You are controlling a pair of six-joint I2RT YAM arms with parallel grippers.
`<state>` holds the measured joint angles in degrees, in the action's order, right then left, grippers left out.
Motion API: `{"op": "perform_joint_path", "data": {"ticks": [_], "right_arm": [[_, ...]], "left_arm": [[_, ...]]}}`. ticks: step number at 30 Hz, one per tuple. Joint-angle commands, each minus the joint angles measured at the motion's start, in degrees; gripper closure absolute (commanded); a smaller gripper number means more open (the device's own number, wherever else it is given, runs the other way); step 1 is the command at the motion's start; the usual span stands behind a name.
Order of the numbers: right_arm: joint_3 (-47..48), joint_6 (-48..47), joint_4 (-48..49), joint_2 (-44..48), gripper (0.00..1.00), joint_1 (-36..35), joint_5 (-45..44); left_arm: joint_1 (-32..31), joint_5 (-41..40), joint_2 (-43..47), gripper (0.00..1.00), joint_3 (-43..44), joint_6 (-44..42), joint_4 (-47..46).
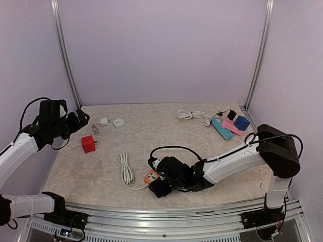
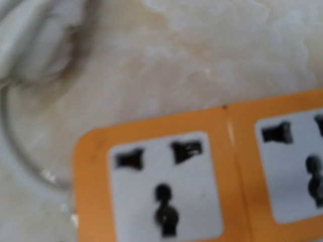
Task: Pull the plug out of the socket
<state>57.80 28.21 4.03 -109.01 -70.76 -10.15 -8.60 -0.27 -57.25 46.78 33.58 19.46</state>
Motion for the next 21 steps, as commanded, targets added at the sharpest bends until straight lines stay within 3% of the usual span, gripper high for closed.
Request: {"op": "perform_joint_path", "data": {"ticks": [1, 10, 21], "right_arm": [[4.9, 4.5, -2.8, -5.1, 0.21, -0.3, -5.3], [6.4, 10.1, 1.0, -10.4, 0.19, 7.8, -6.2], [18.5, 4.8, -1.9, -15.9, 0.26, 20.4, -3.3]], "left_arm": [[-2.3, -2.2, 1.8, 0.01, 0.4, -0.1, 2.4], [-7.8, -5.2, 2.5, 0.01, 0.4, 0.3, 2.5], [-10.2, -5.7, 3.7, 0.01, -2.0, -0.2, 2.4]]}}
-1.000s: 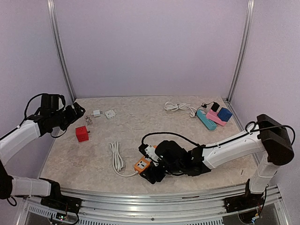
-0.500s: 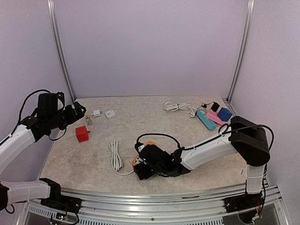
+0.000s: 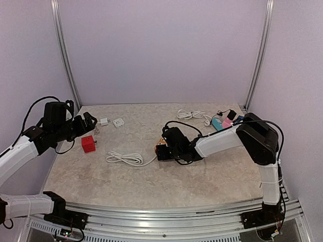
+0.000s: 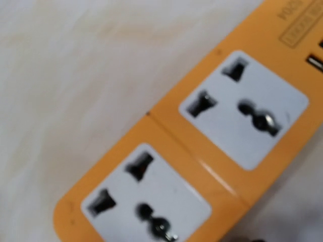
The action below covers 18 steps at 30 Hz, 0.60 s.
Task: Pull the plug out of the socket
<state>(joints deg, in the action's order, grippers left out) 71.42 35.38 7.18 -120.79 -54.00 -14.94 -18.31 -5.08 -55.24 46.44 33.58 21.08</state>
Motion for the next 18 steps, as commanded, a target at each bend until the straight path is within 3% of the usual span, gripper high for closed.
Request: {"op": "perform_joint_path", "data": {"ticks": [1, 9, 18], "right_arm": [[7.3, -3.2, -5.9, -5.3, 0.27, 4.6, 2.0], [26.8, -10.3, -14.3, -15.3, 0.43, 12.3, 6.5], [56.4, -14.2, -23.0, -31.4, 0.55, 19.4, 14.6]], "left_arm": [[-0.5, -0.9, 2.0, 0.01, -1.8, -0.2, 0.9], [-0.6, -0.7, 4.0, 0.01, -3.1, -1.7, 1.2], [-0.5, -0.4, 5.3, 0.01, -4.5, -2.4, 1.0]]}}
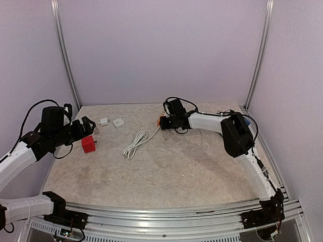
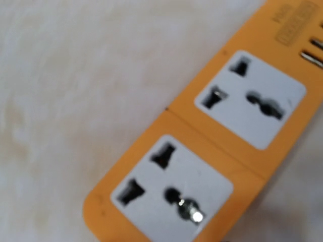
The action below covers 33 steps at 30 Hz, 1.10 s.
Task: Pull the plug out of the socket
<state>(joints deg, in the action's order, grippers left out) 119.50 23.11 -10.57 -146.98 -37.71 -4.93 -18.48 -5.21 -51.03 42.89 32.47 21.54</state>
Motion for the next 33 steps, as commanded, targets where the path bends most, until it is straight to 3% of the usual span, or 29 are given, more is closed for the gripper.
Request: {"op": "perform_joint_path", "data": {"ticks": [1, 6, 12, 19, 33], "right_arm": [[10.4, -2.0, -5.3, -6.4, 0.55, 3.8, 6.2], [11.3, -4.9, -3.6, -4.4, 0.49, 5.8, 8.9], [-1.7, -8.4, 0.8, 7.4, 0.25, 6.6, 6.0], [-14.7, -10.0, 4.9, 17.2, 0.22, 9.2, 1.2], [-9.3, -10.8, 1.9, 10.3, 0.12, 14.8, -6.2]], "left_arm": [[-0.4, -0.1, 1.1, 0.01, -1.1, -1.3, 0.5], [-0.4, 0.6, 1.1, 0.01, -1.4, -1.7, -0.1], [-0.5, 1.5, 1.9, 0.01, -2.4, -1.0, -1.2], [-1.1, 1.7, 3.0, 0.01, -2.5, -0.7, -1.3], [-1.3, 0.9, 3.5, 0.01, -2.3, -1.0, -0.7]]}}
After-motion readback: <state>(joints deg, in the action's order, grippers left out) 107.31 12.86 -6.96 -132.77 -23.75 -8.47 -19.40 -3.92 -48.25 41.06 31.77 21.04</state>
